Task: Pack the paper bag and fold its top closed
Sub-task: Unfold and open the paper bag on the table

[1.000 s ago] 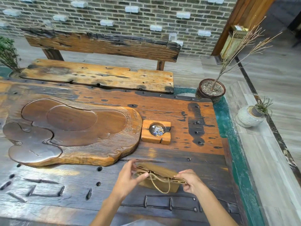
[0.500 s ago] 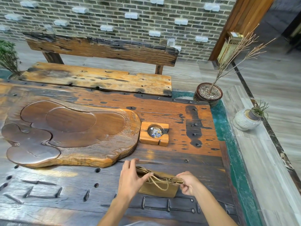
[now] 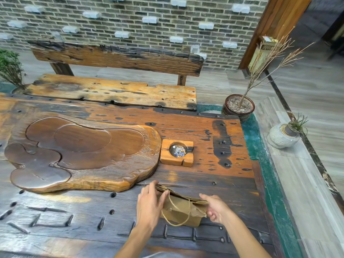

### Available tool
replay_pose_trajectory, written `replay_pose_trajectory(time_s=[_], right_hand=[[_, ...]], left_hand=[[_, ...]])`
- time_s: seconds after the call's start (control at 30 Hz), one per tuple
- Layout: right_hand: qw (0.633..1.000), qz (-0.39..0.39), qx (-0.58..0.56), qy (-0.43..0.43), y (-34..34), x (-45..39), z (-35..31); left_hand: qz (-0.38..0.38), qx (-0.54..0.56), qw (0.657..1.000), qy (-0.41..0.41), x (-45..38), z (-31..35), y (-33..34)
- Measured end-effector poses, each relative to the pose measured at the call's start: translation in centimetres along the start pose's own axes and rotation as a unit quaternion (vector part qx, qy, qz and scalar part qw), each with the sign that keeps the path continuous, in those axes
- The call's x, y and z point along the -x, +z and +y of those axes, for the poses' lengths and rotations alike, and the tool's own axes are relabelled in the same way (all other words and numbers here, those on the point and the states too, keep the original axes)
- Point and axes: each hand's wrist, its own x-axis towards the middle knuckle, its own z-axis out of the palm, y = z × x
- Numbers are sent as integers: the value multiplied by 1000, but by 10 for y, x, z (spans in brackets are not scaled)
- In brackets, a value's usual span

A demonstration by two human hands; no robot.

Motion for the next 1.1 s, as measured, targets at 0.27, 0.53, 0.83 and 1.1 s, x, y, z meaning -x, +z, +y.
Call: replay_pose_trajectory(time_s=[0.27,0.53,0.83,1.1], right_hand=[[1000,19,-7,-24,-8,27,-2],[996,50,26,-65,-14,52,9],[975,47,57,-210,-18,92,21],[950,-101,148,-256,13,121,9]], left_hand=[[14,-50,999,15,1,-3,1],[2,-19,1000,3,3,10,1],[-18,12,1000,-14,3,12,0],[-17,45,999,-17,4,11,1]])
